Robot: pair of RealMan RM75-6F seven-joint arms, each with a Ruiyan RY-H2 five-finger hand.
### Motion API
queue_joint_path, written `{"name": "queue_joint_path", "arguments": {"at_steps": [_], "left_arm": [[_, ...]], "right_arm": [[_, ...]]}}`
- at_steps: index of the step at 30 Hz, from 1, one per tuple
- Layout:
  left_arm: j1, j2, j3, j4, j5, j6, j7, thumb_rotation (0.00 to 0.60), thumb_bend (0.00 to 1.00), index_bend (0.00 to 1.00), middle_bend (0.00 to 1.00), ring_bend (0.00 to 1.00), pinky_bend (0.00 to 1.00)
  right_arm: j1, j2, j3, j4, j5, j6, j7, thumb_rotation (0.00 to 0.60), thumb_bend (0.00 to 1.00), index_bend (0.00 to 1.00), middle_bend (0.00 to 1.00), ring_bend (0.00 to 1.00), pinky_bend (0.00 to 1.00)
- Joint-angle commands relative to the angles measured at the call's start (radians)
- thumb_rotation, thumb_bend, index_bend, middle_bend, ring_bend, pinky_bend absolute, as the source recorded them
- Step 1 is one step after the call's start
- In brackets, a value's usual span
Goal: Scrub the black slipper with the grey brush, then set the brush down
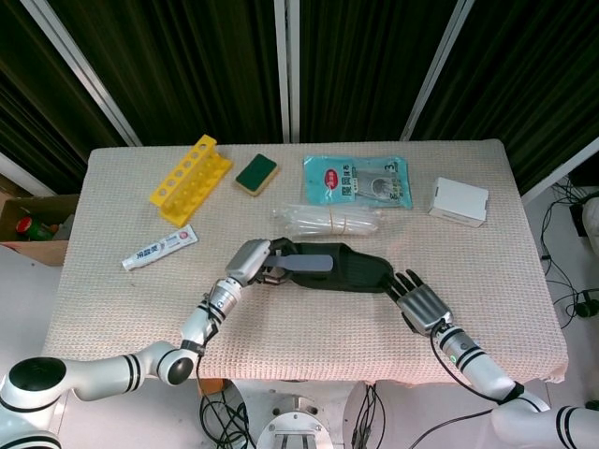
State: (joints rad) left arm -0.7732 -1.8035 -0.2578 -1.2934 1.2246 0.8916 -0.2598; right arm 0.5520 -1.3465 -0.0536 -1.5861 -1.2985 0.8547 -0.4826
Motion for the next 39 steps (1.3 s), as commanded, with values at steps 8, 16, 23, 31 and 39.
{"name": "queue_joint_path", "arguments": {"at_steps": [8,16,23,31,39], "left_arm": [[-0.010,-0.115,-0.052,0.180,-0.023,0.072,-0.014,0.600,0.37,0.83,0.90,0.74,0.72],[-0.001,-0.151,-0.069,0.210,-0.065,0.084,0.027,0.600,0.37,0.83,0.91,0.74,0.72],[0.001,-0.085,0.000,0.123,0.033,0.028,-0.052,0.600,0.37,0.84,0.91,0.74,0.73],[-0.028,0.024,0.034,0.030,0.113,-0.095,-0.262,0.600,0.37,0.86,0.94,0.77,0.75],[-0.029,0.044,0.049,0.026,0.146,-0.097,-0.350,0.600,0.37,0.89,0.97,0.79,0.78]], "right_arm": [[0.002,0.001,-0.005,-0.005,0.006,0.006,-0.005,0.600,0.63,0.00,0.00,0.00,0.00],[0.005,-0.005,-0.007,0.003,0.008,0.005,0.000,0.600,0.63,0.00,0.00,0.00,0.00],[0.003,0.004,-0.011,-0.002,0.005,0.013,0.002,0.600,0.63,0.00,0.00,0.00,0.00],[0.002,0.004,-0.014,0.001,0.009,0.014,0.004,0.600,0.63,0.00,0.00,0.00,0.00],[0.005,0.006,-0.014,0.004,0.010,0.011,0.009,0.600,0.63,0.00,0.00,0.00,0.00]]}}
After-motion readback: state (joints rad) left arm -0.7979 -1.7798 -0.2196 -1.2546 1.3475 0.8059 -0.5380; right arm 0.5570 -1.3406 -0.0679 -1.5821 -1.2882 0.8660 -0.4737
